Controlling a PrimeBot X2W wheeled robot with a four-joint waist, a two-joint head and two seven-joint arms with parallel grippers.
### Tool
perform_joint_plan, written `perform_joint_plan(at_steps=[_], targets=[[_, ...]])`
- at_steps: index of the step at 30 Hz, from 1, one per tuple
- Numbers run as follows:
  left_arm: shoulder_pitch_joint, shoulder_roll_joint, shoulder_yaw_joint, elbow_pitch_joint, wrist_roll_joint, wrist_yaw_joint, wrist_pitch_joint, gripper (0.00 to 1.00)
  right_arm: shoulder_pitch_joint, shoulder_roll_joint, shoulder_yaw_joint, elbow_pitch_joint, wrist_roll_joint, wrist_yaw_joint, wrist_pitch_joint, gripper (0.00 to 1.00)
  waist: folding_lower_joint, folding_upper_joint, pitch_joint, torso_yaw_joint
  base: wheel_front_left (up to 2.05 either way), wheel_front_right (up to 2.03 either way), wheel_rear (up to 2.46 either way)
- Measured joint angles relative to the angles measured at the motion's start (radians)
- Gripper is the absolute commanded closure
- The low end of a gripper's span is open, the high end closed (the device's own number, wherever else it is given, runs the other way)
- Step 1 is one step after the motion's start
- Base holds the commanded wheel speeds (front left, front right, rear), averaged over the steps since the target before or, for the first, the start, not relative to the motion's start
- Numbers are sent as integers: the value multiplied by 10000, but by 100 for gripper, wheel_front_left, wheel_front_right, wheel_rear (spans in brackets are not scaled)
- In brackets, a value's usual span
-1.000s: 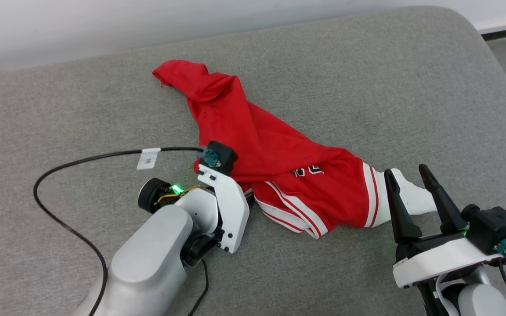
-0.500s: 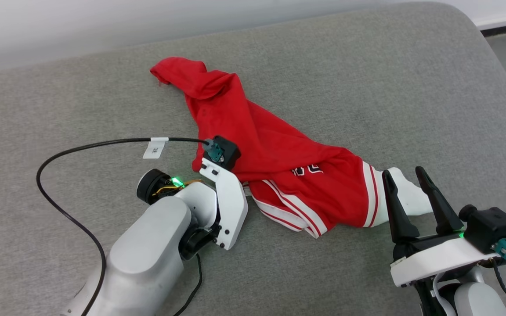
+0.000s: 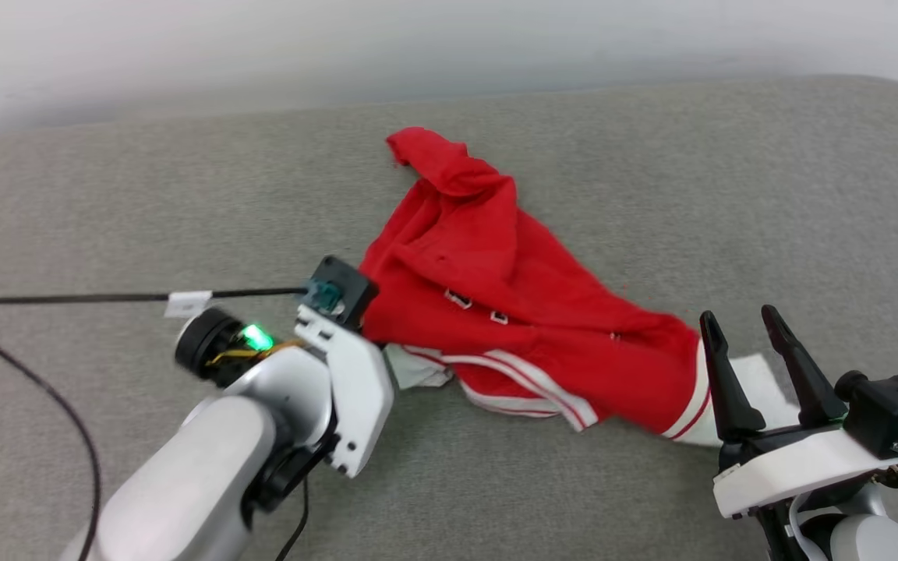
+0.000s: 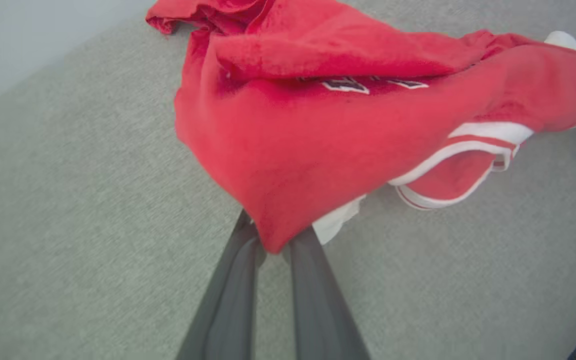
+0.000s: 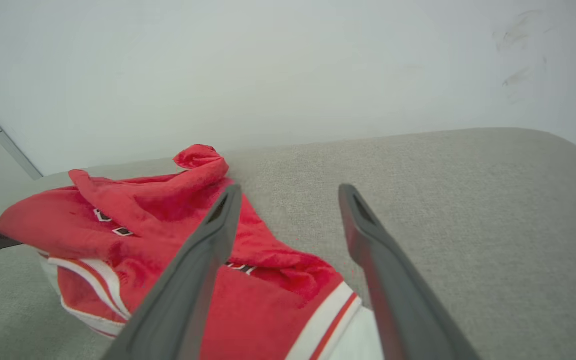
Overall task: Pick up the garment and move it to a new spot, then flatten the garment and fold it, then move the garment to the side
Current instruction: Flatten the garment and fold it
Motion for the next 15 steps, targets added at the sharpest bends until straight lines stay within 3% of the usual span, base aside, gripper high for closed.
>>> perform_joint_plan(at_steps=[6,11,12,13,15], targets=[[1815,1074,625,-1243,-491,1091,412,100,90,-44,-102,-357,-119,0,261,0,0,0,-193,598,0,0,0],[3552,1185,1039,-1020,-1285,1778,203,100,205,-52,-161,-604,-167,0,376,0,0,0,-311,768,0,0,0],[3750,1064,1156,-920,-1459,1856,25,53,224,-65,-165,-642,-190,0,403,0,0,0,-323,780,0,0,0],[3882,947,1214,-798,-1553,1908,-150,0,239,-71,-167,-673,-190,0,437,0,0,0,-347,786,0,0,0],[4079,690,1394,-671,-1616,2056,-696,0,277,-123,-192,-752,-217,0,516,0,0,0,-437,791,0,0,0]])
